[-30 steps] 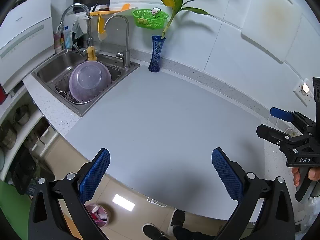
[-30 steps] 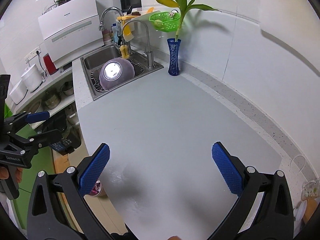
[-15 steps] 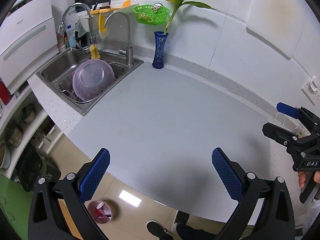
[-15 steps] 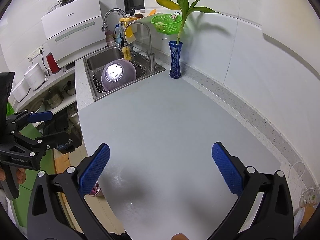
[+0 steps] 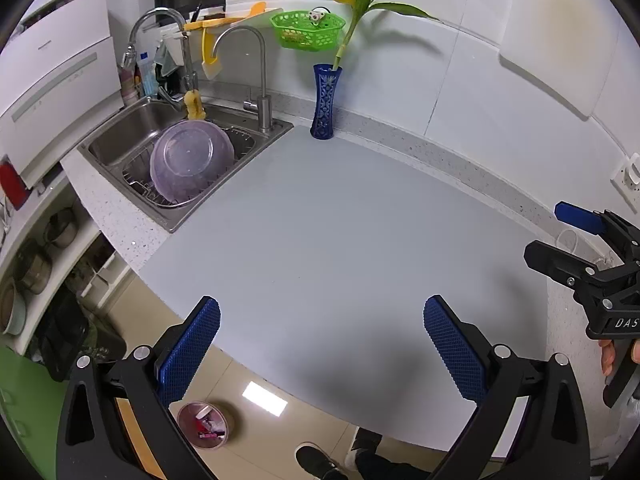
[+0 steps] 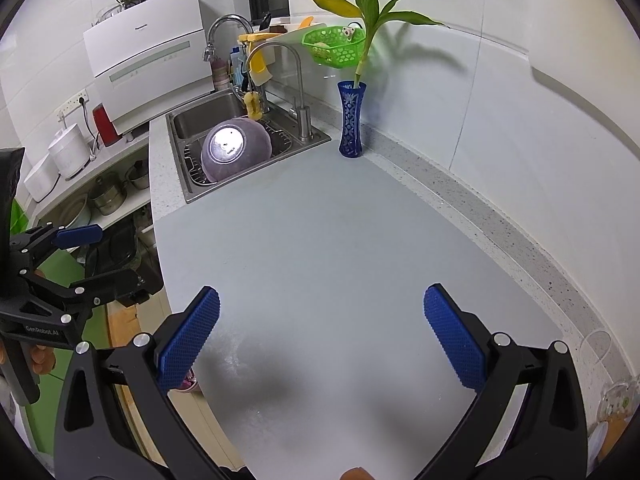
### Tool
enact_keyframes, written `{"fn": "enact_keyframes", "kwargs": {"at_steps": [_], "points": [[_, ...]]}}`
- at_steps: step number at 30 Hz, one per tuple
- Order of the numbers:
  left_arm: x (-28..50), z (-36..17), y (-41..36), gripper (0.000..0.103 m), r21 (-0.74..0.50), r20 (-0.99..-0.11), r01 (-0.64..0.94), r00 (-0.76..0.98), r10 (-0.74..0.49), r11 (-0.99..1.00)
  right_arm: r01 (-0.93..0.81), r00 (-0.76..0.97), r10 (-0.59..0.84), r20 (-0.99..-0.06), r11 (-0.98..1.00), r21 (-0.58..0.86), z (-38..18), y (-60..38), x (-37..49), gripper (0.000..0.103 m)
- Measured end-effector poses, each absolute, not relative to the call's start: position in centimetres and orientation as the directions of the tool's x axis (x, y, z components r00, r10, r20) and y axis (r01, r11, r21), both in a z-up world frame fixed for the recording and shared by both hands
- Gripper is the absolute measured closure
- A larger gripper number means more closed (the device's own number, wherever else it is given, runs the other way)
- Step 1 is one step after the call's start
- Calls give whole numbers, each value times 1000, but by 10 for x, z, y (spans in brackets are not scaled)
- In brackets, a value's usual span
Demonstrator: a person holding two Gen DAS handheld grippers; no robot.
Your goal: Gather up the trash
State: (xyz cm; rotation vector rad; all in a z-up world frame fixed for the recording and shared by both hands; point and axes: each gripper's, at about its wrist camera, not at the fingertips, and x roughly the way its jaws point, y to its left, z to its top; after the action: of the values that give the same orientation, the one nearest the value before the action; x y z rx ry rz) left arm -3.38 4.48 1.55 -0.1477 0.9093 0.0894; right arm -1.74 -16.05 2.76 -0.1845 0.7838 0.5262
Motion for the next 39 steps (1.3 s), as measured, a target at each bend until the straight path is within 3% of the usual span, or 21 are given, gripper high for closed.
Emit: {"fn": "enact_keyframes", "kwargs": {"at_steps": [39], "points": [[-31,20,48,5,-101,-780,-157,625,19,982,-527,581,384,-718,850,28,24,-159,-6,3]]}}
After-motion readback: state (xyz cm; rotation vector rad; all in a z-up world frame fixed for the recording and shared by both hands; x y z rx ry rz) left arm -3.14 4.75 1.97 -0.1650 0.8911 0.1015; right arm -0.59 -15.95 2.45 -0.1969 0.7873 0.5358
